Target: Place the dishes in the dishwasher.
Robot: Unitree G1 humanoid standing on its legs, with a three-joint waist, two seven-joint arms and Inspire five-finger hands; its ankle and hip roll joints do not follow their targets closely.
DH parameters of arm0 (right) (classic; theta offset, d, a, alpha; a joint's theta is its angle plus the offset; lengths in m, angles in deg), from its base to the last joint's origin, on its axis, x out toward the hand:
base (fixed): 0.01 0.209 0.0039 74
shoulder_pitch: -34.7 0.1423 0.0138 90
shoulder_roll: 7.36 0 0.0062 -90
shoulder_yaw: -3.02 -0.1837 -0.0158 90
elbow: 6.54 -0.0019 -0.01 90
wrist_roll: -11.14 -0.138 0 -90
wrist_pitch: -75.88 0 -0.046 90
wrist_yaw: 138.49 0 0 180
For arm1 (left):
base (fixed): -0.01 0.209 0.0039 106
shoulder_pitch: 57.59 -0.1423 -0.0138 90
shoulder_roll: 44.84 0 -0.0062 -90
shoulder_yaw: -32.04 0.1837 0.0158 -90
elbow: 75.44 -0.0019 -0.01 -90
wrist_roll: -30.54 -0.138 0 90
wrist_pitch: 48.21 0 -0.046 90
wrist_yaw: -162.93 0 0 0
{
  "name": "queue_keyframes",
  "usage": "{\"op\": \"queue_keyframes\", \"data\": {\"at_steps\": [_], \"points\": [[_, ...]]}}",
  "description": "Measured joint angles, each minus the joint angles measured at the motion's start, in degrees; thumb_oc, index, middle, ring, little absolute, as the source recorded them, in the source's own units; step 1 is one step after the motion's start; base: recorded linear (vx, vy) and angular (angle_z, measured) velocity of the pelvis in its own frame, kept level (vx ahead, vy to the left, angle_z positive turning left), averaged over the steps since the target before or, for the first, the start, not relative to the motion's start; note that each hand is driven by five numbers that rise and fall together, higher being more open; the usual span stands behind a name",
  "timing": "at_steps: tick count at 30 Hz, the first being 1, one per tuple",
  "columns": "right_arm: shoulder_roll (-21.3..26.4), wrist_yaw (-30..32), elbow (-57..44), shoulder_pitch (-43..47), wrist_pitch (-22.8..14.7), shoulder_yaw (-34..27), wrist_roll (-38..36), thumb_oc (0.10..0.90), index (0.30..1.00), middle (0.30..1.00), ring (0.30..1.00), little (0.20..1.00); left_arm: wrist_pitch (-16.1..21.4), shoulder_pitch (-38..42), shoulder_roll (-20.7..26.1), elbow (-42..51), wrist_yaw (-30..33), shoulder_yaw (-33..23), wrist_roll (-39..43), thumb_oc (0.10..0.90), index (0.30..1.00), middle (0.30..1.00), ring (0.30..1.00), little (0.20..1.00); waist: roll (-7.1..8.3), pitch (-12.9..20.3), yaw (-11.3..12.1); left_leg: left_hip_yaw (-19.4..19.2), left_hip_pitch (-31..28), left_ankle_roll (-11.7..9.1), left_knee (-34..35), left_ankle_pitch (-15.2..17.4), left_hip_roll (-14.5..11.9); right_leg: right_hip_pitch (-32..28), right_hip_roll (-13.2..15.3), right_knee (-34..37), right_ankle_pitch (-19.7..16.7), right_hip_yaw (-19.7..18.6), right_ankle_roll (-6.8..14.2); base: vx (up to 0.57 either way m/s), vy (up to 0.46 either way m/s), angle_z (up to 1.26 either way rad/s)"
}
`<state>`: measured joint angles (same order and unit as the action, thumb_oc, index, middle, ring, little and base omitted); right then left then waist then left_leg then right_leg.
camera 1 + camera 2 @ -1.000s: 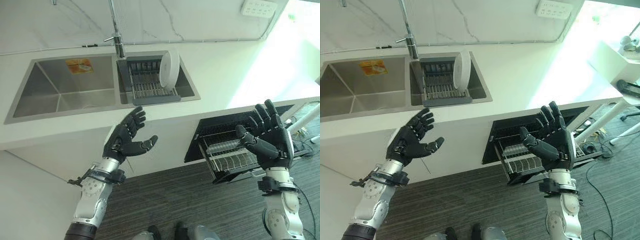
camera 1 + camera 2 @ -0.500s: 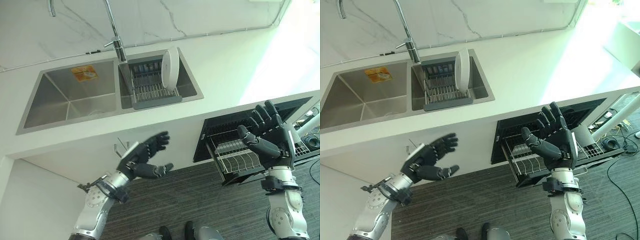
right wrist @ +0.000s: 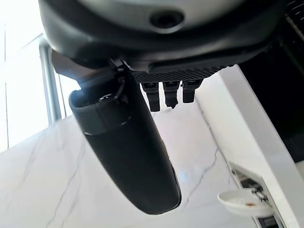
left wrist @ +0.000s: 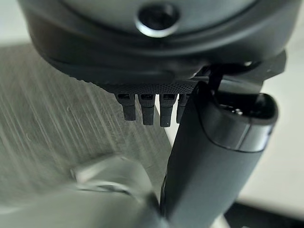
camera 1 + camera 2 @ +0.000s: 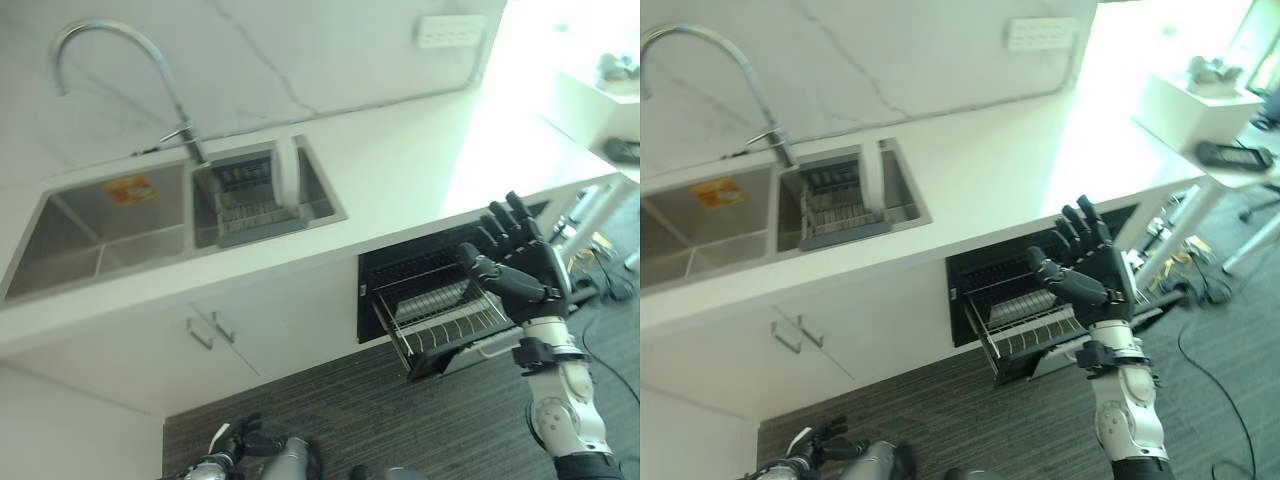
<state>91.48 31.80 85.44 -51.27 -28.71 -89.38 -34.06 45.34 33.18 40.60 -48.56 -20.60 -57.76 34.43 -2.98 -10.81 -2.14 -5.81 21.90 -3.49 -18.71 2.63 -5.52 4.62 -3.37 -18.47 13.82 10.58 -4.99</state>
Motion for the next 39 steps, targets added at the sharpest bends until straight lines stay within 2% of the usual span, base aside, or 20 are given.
{"op": "queue_keyframes", "data": {"at_steps": [2, 5, 7, 10, 11, 13, 14, 15, 16, 17, 18, 20, 21, 22, 26, 27, 29, 32, 34, 39], "points": [[-0.21, 1.92, 0.09, -1.16, 1.24, 0.25, 0.23, 0.8, 0.9, 0.9, 0.9, 0.9, 0.15, 0.46, 0.05, -0.03, 0.04, -0.23, 0.37, 0.8, 0.9, 0.9, 0.9, 0.9, -0.05, -0.37, 0.02, 1.11, 1.73, 0.08, 0.22, -0.21, -0.52, -0.79, -0.86, -0.14, 0.66, -0.45, 0.4, 0.19, 0.153, -0.25], [0.69, 2.78, 0.08, -2.47, 2.46, 0.35, 0.81, 0.8, 0.9, 0.9, 0.9, 0.9, 0.29, 0.63, 1.17, -0.36, 0.02, -0.5, 0.33, 0.8, 0.9, 0.9, 0.9, 0.9, 0.46, -0.66, -0.68, -4.57, 1.77, 1.35, 1.49, -1.23, -1.41, -4.74, -0.82, 2.21, 0.69, -1.53, 0.64, 0.23, 0.184, -0.32], [0.5, 2.74, 0.1, -2.38, 2.52, -0.11, 0.79, 0.8, 0.9, 0.9, 0.9, 0.9, 0.27, 0.72, 0.77, -1.38, 0.23, -0.59, 0.57, 0.8, 0.9, 0.9, 0.9, 0.9, 1.13, -1.04, -0.75, -5.02, -0.33, 2.49, 4.0, -1.86, 0.82, -7.58, -0.26, 5.02, 0.7, -3.51, 1.47, 0.23, 0.141, -0.32], [0.36, 2.56, 0.12, -2.3, 3.17, -0.33, 0.78, 0.8, 0.9, 0.9, 0.9, 0.9, 0.1, 0.87, 0.19, -3.36, 0.22, -0.46, 0.52, 0.8, 0.9, 0.9, 0.9, 0.9, 1.38, -1.1, -0.73, -5.45, -5.73, 6.75, 8.35, -4.62, 3.01, -12.01, 0.2, 7.6, 1.43, -4.16, 4.02, 0.26, 0.131, -0.33], [0.04, 2.11, 0.13, -2.31, 4.4, -0.22, 0.82, 0.8, 0.9, 0.9, 0.9, 0.9, 0.02, 0.9, 0.54, -4.24, 0.61, -0.76, 1.03, 0.8, 0.9, 0.9, 0.9, 0.9, 2.64, -1.18, -0.54, -7.04, -8.49, 7.95, 8.59, -6.85, 2.76, -13.79, 0.98, 7.2, 1.6, -3.15, 5.8, 0.2, 0.111, -0.3], [-0.44, 1.53, 0.07, -2.14, 5.03, 0.04, 0.8, 0.8, 0.9, 0.9, 0.9, 0.9, -1.02, 0.77, 1.8, -4.85, 0.61, -0.23, 1.52, 0.8, 0.9, 0.9, 0.9, 0.9, 3.87, -0.56, -0.29, -8.13, -10.68, 8.28, 7.72, -4.78, 2.71, -14.4, 2.22, 5.28, -0.88, 1.06, 9.54, 0.15, 0.098, -0.3], [-0.52, 1.44, 0.0, -1.71, 5.02, -0.01, 0.79, 0.8, 0.9, 0.9, 0.9, 0.9, -1.4, 0.91, 2.07, -5.34, 0.67, -0.04, 1.52, 0.8, 0.9, 0.9, 0.9, 0.9, 4.04, -0.48, -0.76, -8.02, -11.66, 8.52, 7.65, -3.9, 2.83, -14.17, 2.36, 3.2, -2.49, 2.65, 10.08, 0.06, 0.057, -0.16], [-0.95, 1.45, -0.06, -1.37, 4.99, -0.11, 0.78, 0.8, 0.9, 0.9, 0.9, 0.9, -1.42, 1.13, 2.11, -6.17, 0.77, 0.08, 1.52, 0.8, 0.9, 0.9, 0.9, 0.9, 3.95, -0.48, -0.93, -7.71, -12.33, 8.73, 7.63, -3.53, 2.69, -11.17, 3.04, -3.92, -3.57, 2.87, 10.54, 0.0, 0.0, 0.0], [-1.42, 1.46, -0.33, -1.5, 4.94, -0.15, 0.77, 0.8, 0.9, 0.9, 0.9, 0.9, -1.39, 1.19, 2.21, -6.47, 0.8, 0.36, 1.65, 0.8, 0.9, 0.9, 0.9, 0.9, 3.76, -0.6, -1.1, -6.51, -12.93, 9.24, 7.76, -3.13, 2.65, -7.22, 3.97, -11.71, -5.22, 2.73, 10.76, 0.01, -0.028, -0.03], [-2.18, 1.38, -1.33, -2.15, 4.94, 0.06, 0.76, 0.8, 0.9, 0.9, 0.9, 0.9, -1.41, 1.27, 2.26, -7.23, 0.99, 1.48, 2.79, 0.8, 0.9, 0.9, 0.9, 0.9, 3.31, -0.79, -0.95, -4.76, -14.09, 8.92, 7.97, -1.84, 2.39, 1.65, 7.13, -25.83, -6.34, 2.42, 10.46, -0.01, -0.136, 0.12], [-1.93, 1.22, -2.15, -2.89, 4.95, 0.49, 0.77, 0.8, 0.9, 0.9, 0.9, 0.9, -1.42, 1.18, 2.25, -7.14, 1.7, 2.0, 2.81, 0.8, 0.9, 0.9, 0.9, 0.9, 2.9, -0.73, -0.86, -4.58, -14.38, 9.0, 8.06, -1.78, 2.62, 5.02, 9.4, -24.39, -4.39, 2.62, 10.58, -0.01, -0.208, 0.06], [-1.65, 0.0, -2.12, -2.13, 4.93, 0.63, 0.74, 0.8, 0.9, 0.9, 0.9, 0.9, -1.6, 1.19, 2.43, -7.09, 1.97, 2.48, 2.69, 0.8, 0.9, 0.9, 0.9, 0.9, 1.52, -1.09, 0.04, -4.2, -14.36, 8.06, 7.93, -1.08, 2.13, 6.48, 12.34, -10.45, -4.54, 3.89, 9.66, 0.0, -0.275, 0.13], [-1.6, -0.44, -2.03, -2.68, 4.97, 0.7, 0.74, 0.8, 0.9, 0.9, 0.9, 0.9, -1.98, 0.98, 3.03, -7.2, 2.09, 2.5, 2.68, 0.8, 0.9, 0.9, 0.9, 0.9, 1.14, -1.31, -0.01, -2.83, -14.06, 8.04, 7.87, -0.94, 1.85, 4.68, 12.68, 1.03, -6.53, 3.91, 10.25, -0.02, -0.31, 0.35], [-1.62, -0.54, -2.02, -3.34, 4.98, 0.75, 0.73, 0.8, 0.9, 0.9, 0.9, 0.9, -2.28, 0.4, 3.75, -7.1, 2.1, 2.39, 2.68, 0.8, 0.9, 0.9, 0.9, 0.9, 1.69, -1.35, 0.27, -2.38, -14.01, 7.79, 7.56, -0.75, 2.0, 4.17, 13.5, 5.15, -8.51, 3.59, 10.9, -0.03, -0.292, 0.41], [-1.7, -1.02, -2.07, -2.88, 5.1, 1.29, 0.72, 0.8, 0.9, 0.9, 0.9, 0.9, -3.53, -4.76, 6.24, -6.23, 2.62, 2.43, 2.57, 0.8, 0.9, 0.9, 0.9, 0.9, 6.26, -0.72, 2.53, -3.27, -11.92, 5.26, 2.65, 2.28, 1.92, 3.65, 16.12, 5.79, -10.34, 5.82, 9.84, 0.0, -0.129, 0.03], [-1.53, -1.01, -2.01, -2.1, 5.11, 1.18, 0.71, 0.8, 0.9, 0.9, 0.9, 0.9, -3.63, -5.92, 6.25, -6.76, 3.1, 2.33, 2.51, 0.8, 0.9, 0.9, 0.9, 0.9, 6.94, -0.53, 2.85, -3.19, -10.61, 4.3, 0.01, 4.11, 1.61, 3.21, 15.87, 7.04, -12.4, 6.2, 10.7, 0.01, -0.063, -0.09], [-1.11, -0.34, -1.99, -1.88, 5.11, 0.73, 0.7, 0.8, 0.9, 0.9, 0.9, 0.9, -4.02, -7.71, 4.07, -7.19, 2.87, 2.49, 2.41, 0.8, 0.9, 0.9, 0.9, 0.9, 5.23, -0.29, 2.21, -1.78, -8.87, 3.17, -2.02, 5.14, -0.25, 2.92, 13.56, 7.64, -13.05, 7.22, 10.57, 0.02, -0.059, 0.08], [0.47, 0.6, -2.02, -1.89, 5.18, 0.13, 0.7, 0.8, 0.9, 0.9, 0.9, 0.9, -4.03, -9.56, 0.63, -7.16, 2.73, 3.01, 1.39, 0.8, 0.9, 0.9, 0.9, 0.9, 4.49, 0.09, 2.13, -0.92, -9.19, 2.69, -0.66, 4.92, -1.49, 3.11, 11.82, 8.34, -13.06, 7.3, 10.55, 0.02, -0.038, -0.02], [0.47, 1.01, -2.03, -1.91, 5.19, -0.38, 0.7, 0.8, 0.9, 0.9, 0.9, 0.9, -3.96, -9.86, -0.26, -7.14, 2.59, 3.0, 1.36, 0.8, 0.9, 0.9, 0.9, 0.9, 4.2, 0.39, 2.21, -1.09, -10.13, 2.26, 0.67, 4.61, -1.62, 2.99, 11.73, 8.31, -13.01, 7.26, 10.45, 0.02, -0.023, -0.04], [0.63, 1.5, -2.03, -2.1, 5.47, -0.41, 0.72, 0.8, 0.9, 0.9, 0.9, 0.9, -3.58, -8.43, -0.09, -7.16, 2.98, 3.02, 0.22, 0.8, 0.9, 0.9, 0.9, 0.9, 1.77, 2.17, 2.09, -1.62, -10.47, 1.71, 0.87, 3.62, -1.49, 2.86, 12.28, 7.33, -12.54, 7.02, 9.02, 0.0, -0.002, -0.01]]}}
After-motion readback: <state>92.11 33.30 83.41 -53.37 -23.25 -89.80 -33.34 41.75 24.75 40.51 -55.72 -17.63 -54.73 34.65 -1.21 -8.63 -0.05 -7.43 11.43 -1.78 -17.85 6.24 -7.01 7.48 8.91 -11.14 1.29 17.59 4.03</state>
